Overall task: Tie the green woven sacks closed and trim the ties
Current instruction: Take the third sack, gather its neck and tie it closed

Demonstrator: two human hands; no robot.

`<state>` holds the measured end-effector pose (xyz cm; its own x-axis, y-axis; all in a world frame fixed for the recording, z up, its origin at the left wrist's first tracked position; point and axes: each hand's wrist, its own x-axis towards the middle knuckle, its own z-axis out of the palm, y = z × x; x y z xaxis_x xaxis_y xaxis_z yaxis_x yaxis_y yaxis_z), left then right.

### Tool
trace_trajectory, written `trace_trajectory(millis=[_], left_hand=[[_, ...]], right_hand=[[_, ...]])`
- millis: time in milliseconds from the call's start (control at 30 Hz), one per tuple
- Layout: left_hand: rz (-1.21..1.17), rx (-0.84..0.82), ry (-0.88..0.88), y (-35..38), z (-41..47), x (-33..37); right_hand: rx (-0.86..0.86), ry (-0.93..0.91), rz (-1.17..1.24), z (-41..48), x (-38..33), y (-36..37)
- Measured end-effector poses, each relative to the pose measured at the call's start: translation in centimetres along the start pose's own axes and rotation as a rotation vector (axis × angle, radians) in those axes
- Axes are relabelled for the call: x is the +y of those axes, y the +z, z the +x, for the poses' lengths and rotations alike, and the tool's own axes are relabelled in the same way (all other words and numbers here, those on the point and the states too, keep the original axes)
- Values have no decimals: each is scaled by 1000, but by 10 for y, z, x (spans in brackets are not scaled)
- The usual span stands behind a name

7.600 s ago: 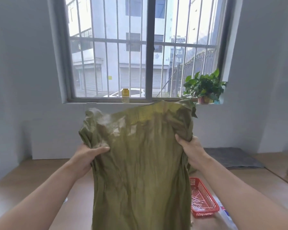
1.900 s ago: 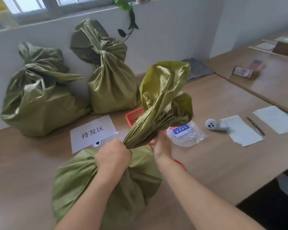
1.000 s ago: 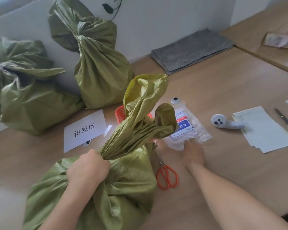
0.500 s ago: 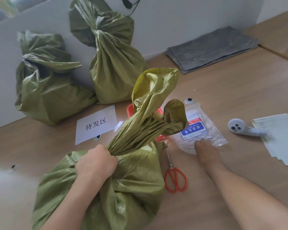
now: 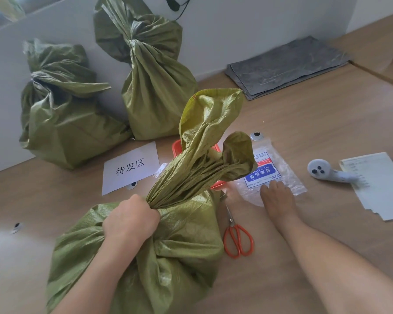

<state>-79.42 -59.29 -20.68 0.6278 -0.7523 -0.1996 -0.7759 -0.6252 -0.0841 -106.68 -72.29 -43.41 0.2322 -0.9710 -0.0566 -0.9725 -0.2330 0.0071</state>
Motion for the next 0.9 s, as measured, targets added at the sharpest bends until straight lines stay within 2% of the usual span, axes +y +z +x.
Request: trace_trajectory(millis=[100,233,400,533,667,767,900], left_hand=[[-8,2,3,0,-2,-2],[-23,2,-1,-2,-6,-5],[-67,-19,-1,-7,-11,-10],[-178,-15,-26,-13,-7,-26],[-371,-32,-64,-21,-2,-56],[-567,-1,-74,-31,0,-79],[-867,23,-24,-46,6,-113]], right_hand=[[-78,46,-67,-10,-4,-17],[-76,139,-88,-24,-6,-29],[-139,204,-37,-33,-16,-57],[-115,207,48,-29,-34,-104],[31,185,311,-13,-77,-181],[181,173,648,-9,-127,-214],[105,146,1156,-29,-195,-243]])
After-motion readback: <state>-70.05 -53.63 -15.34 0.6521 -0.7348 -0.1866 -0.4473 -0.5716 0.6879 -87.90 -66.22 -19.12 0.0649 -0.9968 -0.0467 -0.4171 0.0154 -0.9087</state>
